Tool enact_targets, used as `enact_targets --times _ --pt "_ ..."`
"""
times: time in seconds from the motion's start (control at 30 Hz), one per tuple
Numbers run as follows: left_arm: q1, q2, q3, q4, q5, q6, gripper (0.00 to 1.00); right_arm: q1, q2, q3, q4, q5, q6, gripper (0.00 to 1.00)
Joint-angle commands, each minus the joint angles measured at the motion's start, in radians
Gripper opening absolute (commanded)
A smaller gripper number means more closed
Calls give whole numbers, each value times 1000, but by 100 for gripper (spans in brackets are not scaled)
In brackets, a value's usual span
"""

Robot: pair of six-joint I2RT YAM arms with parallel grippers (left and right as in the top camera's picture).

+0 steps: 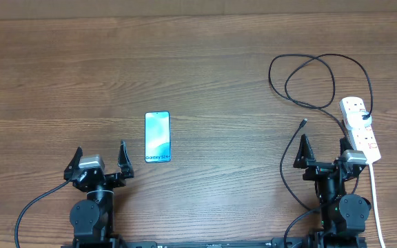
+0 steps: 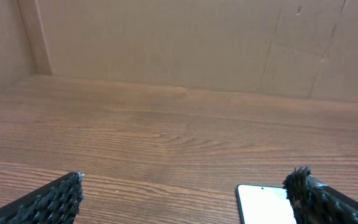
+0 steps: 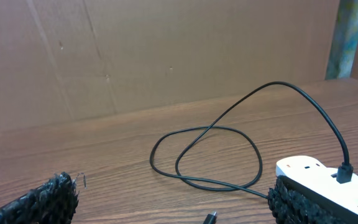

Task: Plug charger to phone and switch on socket

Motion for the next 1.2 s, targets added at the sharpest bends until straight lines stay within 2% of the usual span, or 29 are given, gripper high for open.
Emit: enact_targets --times 0.0,0.77,1.03,1.17 --pt "8 5 -3 0 8 18 100 -2 -12 -10 5 -2 -4 100" --pt "8 5 -3 0 13 18 100 -2 -11 -10 5 -2 -4 100" --pt "8 5 25 -10 150 10 100 -2 -12 -10 5 -2 -4 100" --pt "8 5 68 -50 158 -24 100 -2 -12 -10 5 -2 -4 100"
